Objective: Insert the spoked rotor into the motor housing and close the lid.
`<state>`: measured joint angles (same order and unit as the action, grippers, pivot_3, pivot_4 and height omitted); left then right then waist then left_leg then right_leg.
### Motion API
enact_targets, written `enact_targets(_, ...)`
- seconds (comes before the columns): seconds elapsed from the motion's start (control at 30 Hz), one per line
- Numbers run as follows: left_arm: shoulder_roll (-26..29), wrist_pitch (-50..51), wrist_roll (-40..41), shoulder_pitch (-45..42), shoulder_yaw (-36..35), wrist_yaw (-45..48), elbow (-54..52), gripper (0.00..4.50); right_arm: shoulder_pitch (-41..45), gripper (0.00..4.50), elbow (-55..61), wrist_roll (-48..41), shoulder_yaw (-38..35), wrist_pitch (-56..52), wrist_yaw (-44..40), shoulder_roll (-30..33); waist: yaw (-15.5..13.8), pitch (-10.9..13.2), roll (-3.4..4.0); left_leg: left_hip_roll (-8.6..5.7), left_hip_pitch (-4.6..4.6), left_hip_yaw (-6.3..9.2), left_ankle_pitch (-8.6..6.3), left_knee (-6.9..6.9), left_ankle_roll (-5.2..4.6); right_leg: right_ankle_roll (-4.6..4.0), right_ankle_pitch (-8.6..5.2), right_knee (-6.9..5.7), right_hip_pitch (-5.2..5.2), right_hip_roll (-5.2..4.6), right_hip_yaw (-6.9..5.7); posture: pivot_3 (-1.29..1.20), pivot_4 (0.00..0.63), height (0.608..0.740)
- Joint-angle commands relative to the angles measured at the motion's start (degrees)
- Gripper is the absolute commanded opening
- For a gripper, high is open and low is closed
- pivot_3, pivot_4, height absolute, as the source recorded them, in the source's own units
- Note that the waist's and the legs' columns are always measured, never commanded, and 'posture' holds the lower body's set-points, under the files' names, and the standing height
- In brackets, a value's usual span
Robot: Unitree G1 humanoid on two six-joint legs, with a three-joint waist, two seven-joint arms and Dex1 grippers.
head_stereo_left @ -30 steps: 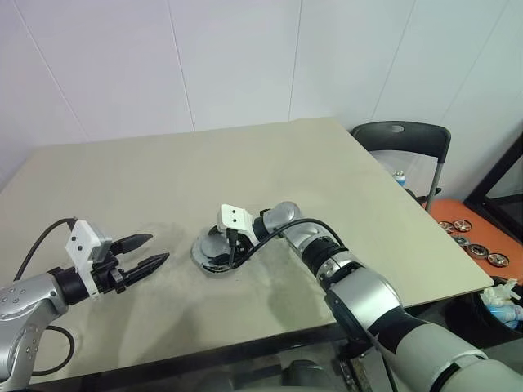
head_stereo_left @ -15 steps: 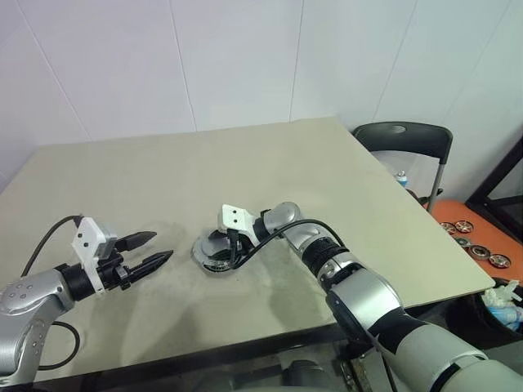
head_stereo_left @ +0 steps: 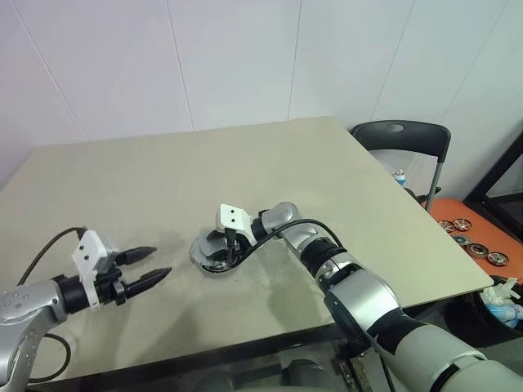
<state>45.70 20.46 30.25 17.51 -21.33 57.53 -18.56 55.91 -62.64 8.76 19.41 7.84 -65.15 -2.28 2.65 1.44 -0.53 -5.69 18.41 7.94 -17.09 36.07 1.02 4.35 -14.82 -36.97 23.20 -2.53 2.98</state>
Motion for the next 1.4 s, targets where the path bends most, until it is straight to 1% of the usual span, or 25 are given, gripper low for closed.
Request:
enact_targets(0.03, 1.49, -5.17, -3.56, 1.28, -1.71, 1.69, 1.2, 3.19, -0.44, 2.62, 0.7, 0.89, 0.8, -0.24, 0.14, -0.6, -0.12, 0.02, 0.03, 0.0, 0.0, 0.0, 0.0, 0.0, 0.0, 0.0, 0.0, 0.01, 0.0, 0.0, 0.0, 0.0, 0.0, 0.74)
enact_targets(0.2, 1.98, -5.76, -2.86, -1.47, -5.58, 0.31, 5.11, 3.19, -0.49, 2.62, 1.09, 0.54, 0.75, -0.22, -0.04, -1.06, -0.17, 0.02, 0.02, 0.0, -0.01, 0.03, 0.0, 0.04, 0.0, 0.0, -0.01, 0.01, 0.0, 0.0, -0.01, 0.0, 0.0, 0.74)
enact_targets(0.37, 1.81, -5.07, -2.2, -2.82, -7.63, 0.02, 5.63, 3.19, 0.45, 2.62, 1.76, -1.11, -1.0, 0.16, -0.05, -1.19, -0.09, 0.03, 0.03, 0.0, 0.01, 0.0, -0.01, -0.02, -0.01, 0.01, 0.0, 0.1, 0.02, 0.0, -0.01, 0.0, 0.0, 0.74)
enact_targets(0.47, 1.03, -4.38, -1.59, -3.24, -7.21, -0.58, 4.93, 3.19, 1.1, 3.24, 1.71, -1.66, -1.66, 0.13, -0.55, -1.05, -0.11, 0.03, 0.03, 0.0, 0.09, 0.01, -0.01, -0.05, 0.01, 0.02, 0.0, 0.11, 0.05, 0.0, -0.01, 0.0, 0.0, 0.74)
enact_targets(0.57, 0.27, -4.15, -1.47, -2.96, -6.17, -1.08, 3.92, 3.19, 1.93, 4.18, 1.2, -1.53, -2.13, -1.43, 0.49, -0.88, -0.09, 0.04, 0.04, 0.01, 0.1, 0.01, -0.02, -0.07, 0.02, 0.02, 0.0, 0.11, 0.06, 0.0, -0.01, 0.0, 0.0, 0.74)
enact_targets(0.6, 0.11, -4.08, -1.43, -2.94, -5.96, -1.16, 3.73, 3.19, 1.92, 4.49, 1.47, -1.67, -1.92, -2.1, -1.16, -0.62, -0.1, 0.04, 0.03, 0.01, 0.1, 0.01, -0.03, -0.07, 0.02, 0.02, 0.0, 0.11, 0.06, 0.0, -0.01, 0.0, 0.0, 0.74)
enact_targets(0.73, -0.33, -3.91, -1.5, -2.9, -5.36, -1.28, 3.4, 3.19, 1.78, 4.49, 2.02, -1.34, -1.62, -2.64, -1.44, -0.26, -0.11, 0.04, 0.04, 0.01, 0.1, 0.01, -0.03, -0.05, 0.02, 0.01, 0.0, 0.11, 0.05, 0.0, -0.01, 0.0, 0.0, 0.74)
enact_targets(1.0, -0.95, -3.56, -1.4, -3.12, -4.67, -1.83, 2.85, 3.19, 2.29, 4.49, 0.17, -2.7, -4.21, -3.96, 2.94, -1.17, -0.12, 0.04, 0.03, 0.01, 0.1, 0.01, -0.02, -0.05, 0.02, 0.01, 0.0, 0.11, 0.05, 0.0, -0.01, 0.0, 0.0, 0.74)
enact_targets(1.4, -1.09, -3.27, -1.58, -3.12, -4.28, -2.0, 2.38, 3.19, 1.51, 4.49, -0.41, -0.28, -2.61, -2.47, 4.62, -0.8, -0.12, 0.04, 0.04, 0.01, 0.1, 0.01, -0.02, -0.04, 0.02, 0.01, 0.0, 0.12, 0.05, 0.0, -0.01, 0.0, 0.0, 0.74)
